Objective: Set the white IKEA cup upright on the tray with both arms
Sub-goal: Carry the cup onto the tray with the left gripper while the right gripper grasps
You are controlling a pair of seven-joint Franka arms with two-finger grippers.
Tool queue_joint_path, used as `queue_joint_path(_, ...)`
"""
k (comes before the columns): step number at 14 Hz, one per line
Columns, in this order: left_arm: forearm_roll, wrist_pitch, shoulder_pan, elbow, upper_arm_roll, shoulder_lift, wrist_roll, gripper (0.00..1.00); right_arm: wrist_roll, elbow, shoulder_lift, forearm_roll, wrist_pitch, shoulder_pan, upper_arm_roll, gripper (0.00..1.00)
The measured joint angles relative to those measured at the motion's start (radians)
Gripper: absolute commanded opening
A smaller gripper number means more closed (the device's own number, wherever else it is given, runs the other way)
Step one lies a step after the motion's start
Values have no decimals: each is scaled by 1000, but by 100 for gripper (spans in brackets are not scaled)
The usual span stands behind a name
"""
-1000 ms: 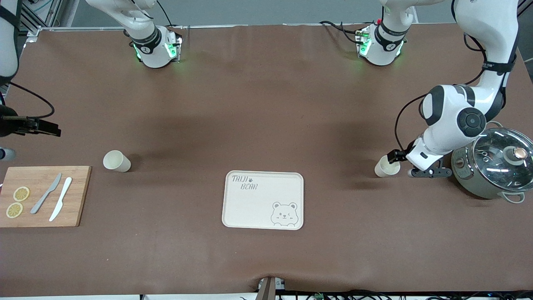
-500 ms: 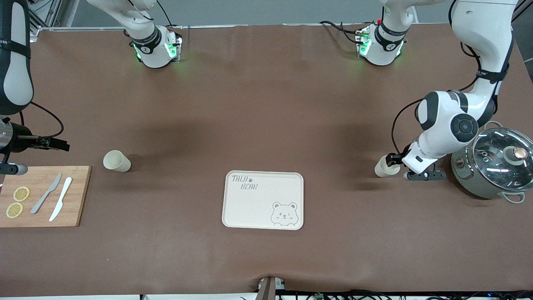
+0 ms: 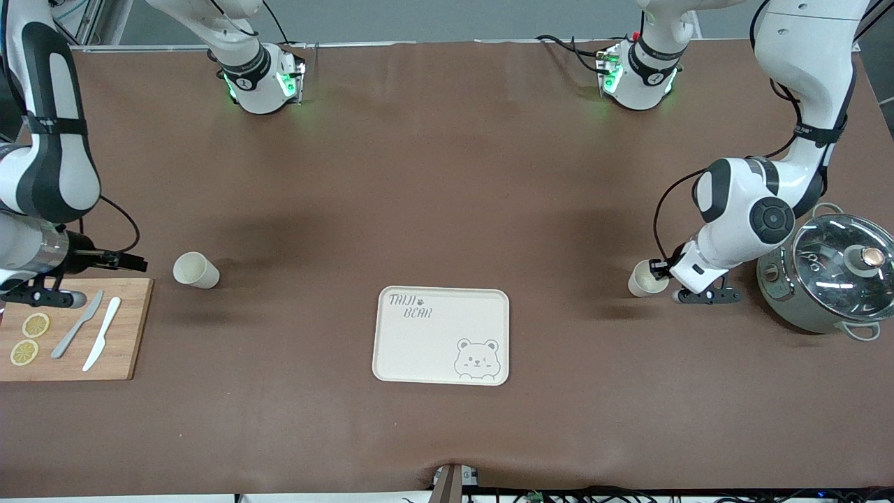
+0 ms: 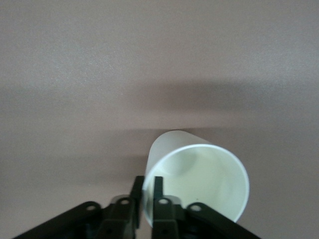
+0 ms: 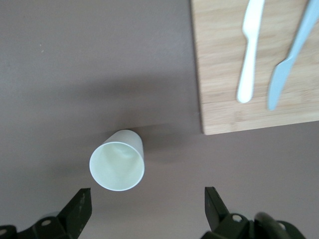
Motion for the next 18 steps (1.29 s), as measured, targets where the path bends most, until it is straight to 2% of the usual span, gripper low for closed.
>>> queue_joint_path(3, 0, 0, 0, 20, -2, 0, 0, 0, 0, -60, 0, 14, 78, -1, 0, 100)
queue_joint_path(6, -1, -10, -3, 71, -38, -1, -74, 0, 0, -137, 2, 15, 185, -3, -1, 100)
queue_joint_path(9, -2, -66, -44, 154, -54, 0, -212, 0, 0, -170, 16, 51, 211, -3, 0, 79)
queue_joint_path(11, -2, -93, -95, 211, -56, 10, -332, 0, 0, -172, 27, 69, 212, -3, 0, 71)
queue_joint_path(12, -2, -97, -127, 244, -57, 23, -398, 0, 0, -172, 34, 74, 215, -3, 0, 64)
queue_joint_path(14, -10, -102, -196, 324, -58, 70, -518, 0, 0, -174, 48, 75, 226, -3, 0, 49)
queue_joint_path(15, -17, -108, -228, 372, -59, 100, -569, 0, 0, -177, 54, 75, 231, -3, 0, 49)
queue_joint_path(16, -22, -116, -259, 426, -59, 135, -619, 0, 0, -180, 60, 75, 239, -3, 1, 43)
queue_joint_path(18, -24, -124, -313, 530, -60, 212, -712, 0, 0, -192, 71, 75, 270, -3, 1, 21)
